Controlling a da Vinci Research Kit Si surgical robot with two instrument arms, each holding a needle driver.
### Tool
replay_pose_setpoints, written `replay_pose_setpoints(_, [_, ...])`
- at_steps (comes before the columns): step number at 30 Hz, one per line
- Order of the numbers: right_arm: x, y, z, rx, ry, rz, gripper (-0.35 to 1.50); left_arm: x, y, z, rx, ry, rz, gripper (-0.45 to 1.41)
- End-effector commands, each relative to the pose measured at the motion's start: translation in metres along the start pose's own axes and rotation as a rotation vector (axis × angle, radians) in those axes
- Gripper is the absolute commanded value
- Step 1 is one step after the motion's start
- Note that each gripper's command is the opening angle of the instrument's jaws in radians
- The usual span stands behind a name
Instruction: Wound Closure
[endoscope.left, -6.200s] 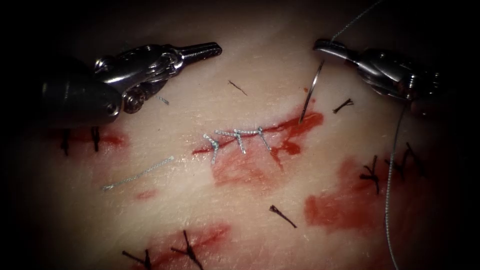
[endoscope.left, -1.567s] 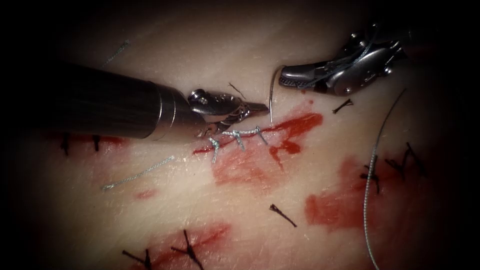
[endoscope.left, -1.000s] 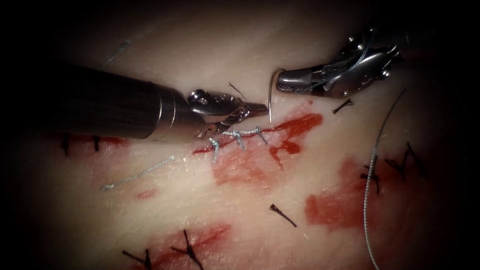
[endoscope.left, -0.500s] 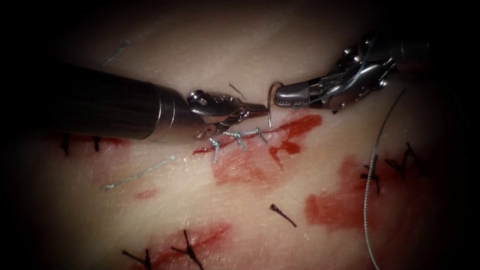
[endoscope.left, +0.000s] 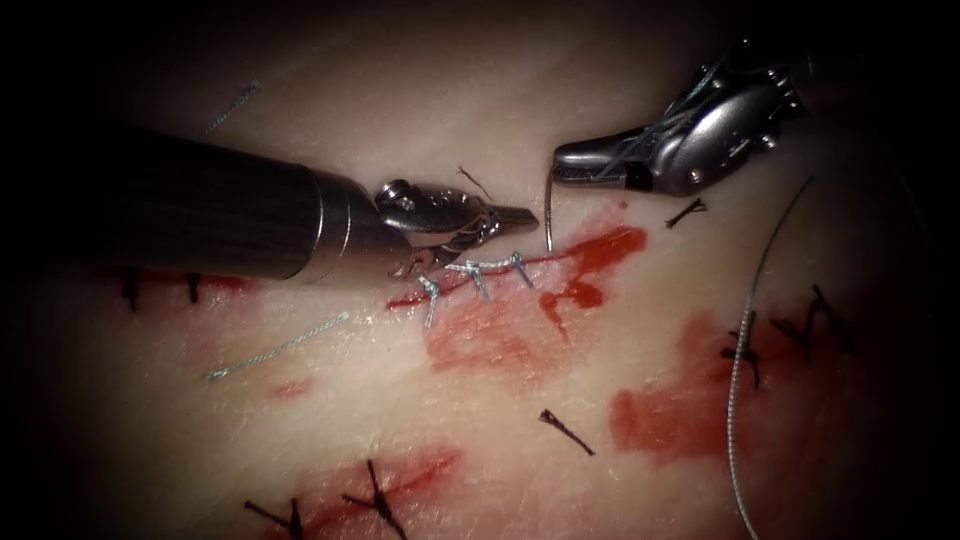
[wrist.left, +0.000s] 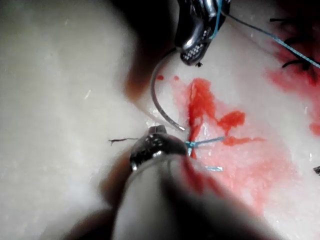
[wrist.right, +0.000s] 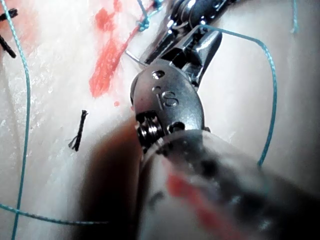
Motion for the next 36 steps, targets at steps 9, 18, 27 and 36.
replay_pose_setpoints(9, [-0.0015, 0.0010, 0.0003, -0.012, -0.026, -0.139, -0.35, 0.0017, 0.0000, -0.0006, -0.052, 0.071, 0.004, -0.06])
replay_pose_setpoints(18, [-0.0023, 0.0010, 0.0001, -0.017, -0.035, -0.148, -0.35, 0.0058, 0.0003, -0.0056, -0.062, 0.176, -0.006, -0.45])
replay_pose_setpoints(27, [-0.0019, -0.0004, 0.0005, -0.008, -0.031, -0.159, -0.35, 0.0044, 0.0054, -0.0066, -0.163, 0.137, 0.027, -0.45])
replay_pose_setpoints(36, [-0.0018, -0.0006, 0.0004, -0.017, -0.030, -0.154, -0.35, 0.0020, 0.0101, -0.0035, -0.219, 0.040, 0.098, -0.45])
